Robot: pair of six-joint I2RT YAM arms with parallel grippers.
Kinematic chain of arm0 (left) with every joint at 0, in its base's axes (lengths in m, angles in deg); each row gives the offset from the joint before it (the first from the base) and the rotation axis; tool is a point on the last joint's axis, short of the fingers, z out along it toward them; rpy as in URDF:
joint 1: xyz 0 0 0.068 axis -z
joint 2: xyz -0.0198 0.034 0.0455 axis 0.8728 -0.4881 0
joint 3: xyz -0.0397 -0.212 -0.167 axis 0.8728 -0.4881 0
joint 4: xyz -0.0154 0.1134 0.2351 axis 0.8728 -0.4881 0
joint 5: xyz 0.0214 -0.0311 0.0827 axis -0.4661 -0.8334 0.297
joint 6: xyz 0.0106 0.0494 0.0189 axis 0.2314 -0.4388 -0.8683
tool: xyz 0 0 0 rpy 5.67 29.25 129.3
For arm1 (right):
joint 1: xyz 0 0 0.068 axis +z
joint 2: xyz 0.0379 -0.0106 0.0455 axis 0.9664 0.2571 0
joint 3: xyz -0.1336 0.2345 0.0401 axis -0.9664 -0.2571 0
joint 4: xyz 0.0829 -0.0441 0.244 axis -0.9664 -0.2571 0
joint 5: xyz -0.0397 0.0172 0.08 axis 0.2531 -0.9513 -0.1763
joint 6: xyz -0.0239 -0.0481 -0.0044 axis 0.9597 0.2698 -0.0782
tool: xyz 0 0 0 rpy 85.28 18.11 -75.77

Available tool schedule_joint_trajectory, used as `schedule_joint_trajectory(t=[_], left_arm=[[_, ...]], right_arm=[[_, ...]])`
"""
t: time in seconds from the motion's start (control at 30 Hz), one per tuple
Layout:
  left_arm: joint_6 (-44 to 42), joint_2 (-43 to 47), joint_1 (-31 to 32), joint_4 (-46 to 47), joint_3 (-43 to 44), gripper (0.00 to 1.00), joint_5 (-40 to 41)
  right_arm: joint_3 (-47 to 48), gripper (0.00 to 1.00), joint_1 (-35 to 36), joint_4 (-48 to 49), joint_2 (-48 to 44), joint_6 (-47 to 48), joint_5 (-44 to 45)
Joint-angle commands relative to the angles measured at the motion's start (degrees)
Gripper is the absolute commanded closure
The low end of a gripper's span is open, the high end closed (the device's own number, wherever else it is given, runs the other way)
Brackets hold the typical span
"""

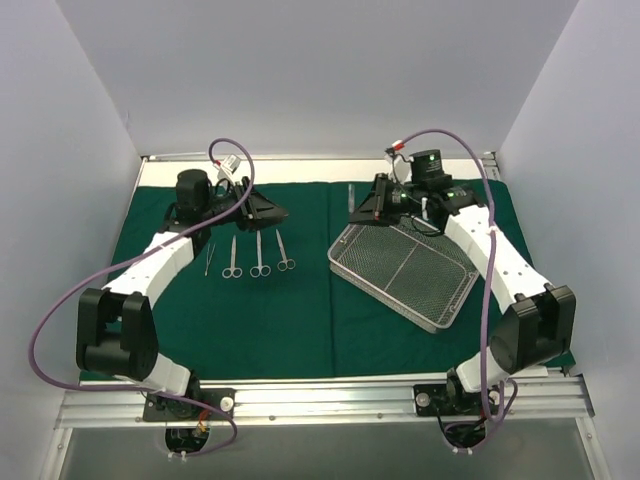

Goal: Open and lay out the surgical kit
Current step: Place the medical item in the surgical kit.

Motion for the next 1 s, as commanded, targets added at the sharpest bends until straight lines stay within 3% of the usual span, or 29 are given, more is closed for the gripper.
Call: schedule_joint_trajectory(t=[0.0, 0.2, 0.53, 0.87, 0.97], left_arm=[[18.14, 1.86, 2.78, 28.86, -1.94, 0.48, -1.19], [18.07, 3.52, 8.59, 31.59, -3.61, 0.47, 5.14], [20.97, 4.32, 10.44, 41.07, -6.78, 0.47, 7.25], [21.85, 2.74, 10.70, 43.10, -6.78, 0.48, 7.08], [22.73, 2.21, 10.70, 44.25, -6.43, 0.56, 6.73]], right_arm=[[-0.52, 1.00, 3.39, 19.98, -0.99, -10.60, -11.96], [0.62, 1.00, 6.82, 23.10, 1.48, -11.07, -15.91], [-2.45, 1.00, 7.88, 27.76, 1.66, -14.06, -20.66], [-2.10, 1.00, 10.43, 29.87, 3.24, -15.73, -22.33], [-2.10, 1.00, 10.69, 29.79, 3.68, -15.73, -22.33]])
